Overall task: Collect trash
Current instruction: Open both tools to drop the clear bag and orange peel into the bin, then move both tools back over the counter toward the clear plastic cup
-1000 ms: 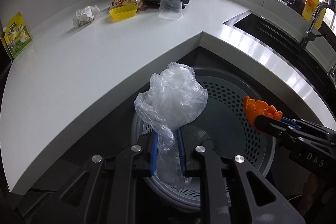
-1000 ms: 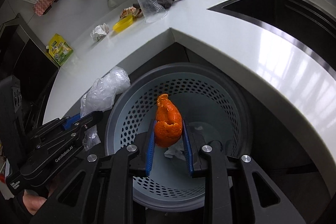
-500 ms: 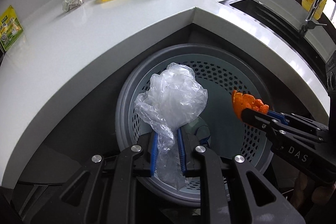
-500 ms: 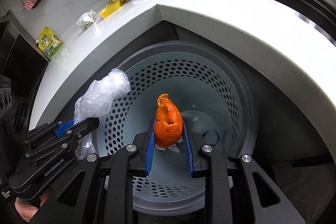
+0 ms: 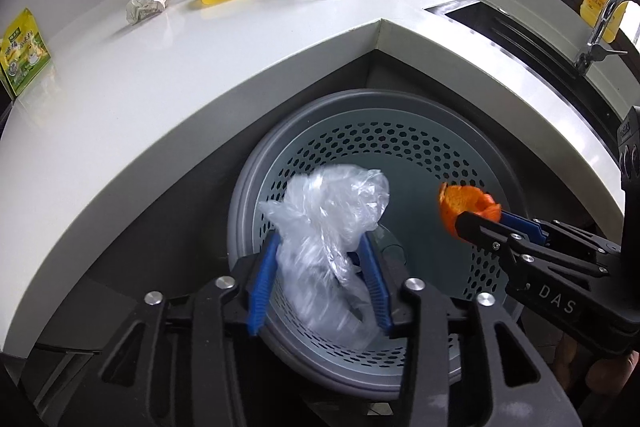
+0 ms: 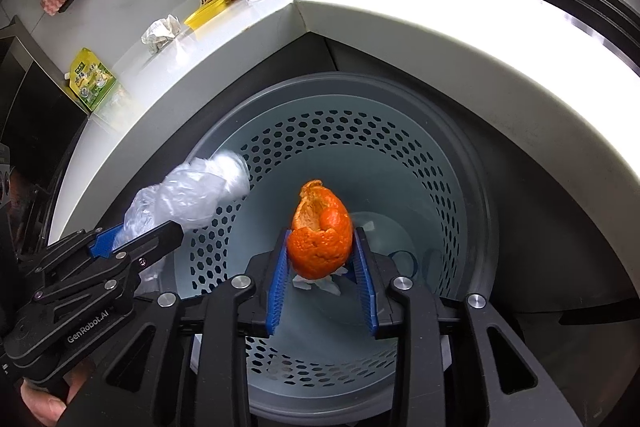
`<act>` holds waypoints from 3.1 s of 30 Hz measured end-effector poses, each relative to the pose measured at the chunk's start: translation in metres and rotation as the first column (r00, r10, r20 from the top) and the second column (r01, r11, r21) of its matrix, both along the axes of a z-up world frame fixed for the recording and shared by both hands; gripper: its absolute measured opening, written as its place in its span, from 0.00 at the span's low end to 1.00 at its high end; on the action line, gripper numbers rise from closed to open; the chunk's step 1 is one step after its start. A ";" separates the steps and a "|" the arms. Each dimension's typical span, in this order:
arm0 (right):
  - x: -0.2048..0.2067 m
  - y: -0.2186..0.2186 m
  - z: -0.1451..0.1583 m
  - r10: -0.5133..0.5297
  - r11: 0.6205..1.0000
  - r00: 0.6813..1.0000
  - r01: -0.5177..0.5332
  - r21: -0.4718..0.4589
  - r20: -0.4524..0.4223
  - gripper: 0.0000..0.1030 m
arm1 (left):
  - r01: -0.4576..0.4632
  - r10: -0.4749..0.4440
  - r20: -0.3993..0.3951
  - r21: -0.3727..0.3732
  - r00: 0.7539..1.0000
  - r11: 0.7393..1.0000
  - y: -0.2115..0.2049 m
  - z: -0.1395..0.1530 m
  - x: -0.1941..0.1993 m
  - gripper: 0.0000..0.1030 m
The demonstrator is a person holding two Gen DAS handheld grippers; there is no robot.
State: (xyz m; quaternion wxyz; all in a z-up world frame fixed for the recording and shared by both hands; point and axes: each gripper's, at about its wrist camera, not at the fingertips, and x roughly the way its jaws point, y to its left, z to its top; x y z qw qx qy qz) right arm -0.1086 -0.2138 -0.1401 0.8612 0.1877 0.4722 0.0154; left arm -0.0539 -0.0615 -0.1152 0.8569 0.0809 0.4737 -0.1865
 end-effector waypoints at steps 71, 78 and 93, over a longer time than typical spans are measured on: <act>0.101 0.000 0.109 0.033 0.998 0.969 -0.017 -0.067 0.244 0.52 | -0.175 0.181 0.204 -0.049 0.962 0.983 0.063 0.101 0.100 0.78; 0.156 0.020 0.121 0.050 0.993 0.965 -0.019 -0.118 0.259 0.56 | -0.215 0.216 0.222 -0.027 0.951 0.976 0.093 0.113 0.152 0.79; 0.244 0.031 0.096 -0.045 0.981 0.975 0.085 -0.177 0.218 0.61 | -0.274 0.279 0.216 -0.052 0.936 0.960 0.109 0.098 0.225 0.85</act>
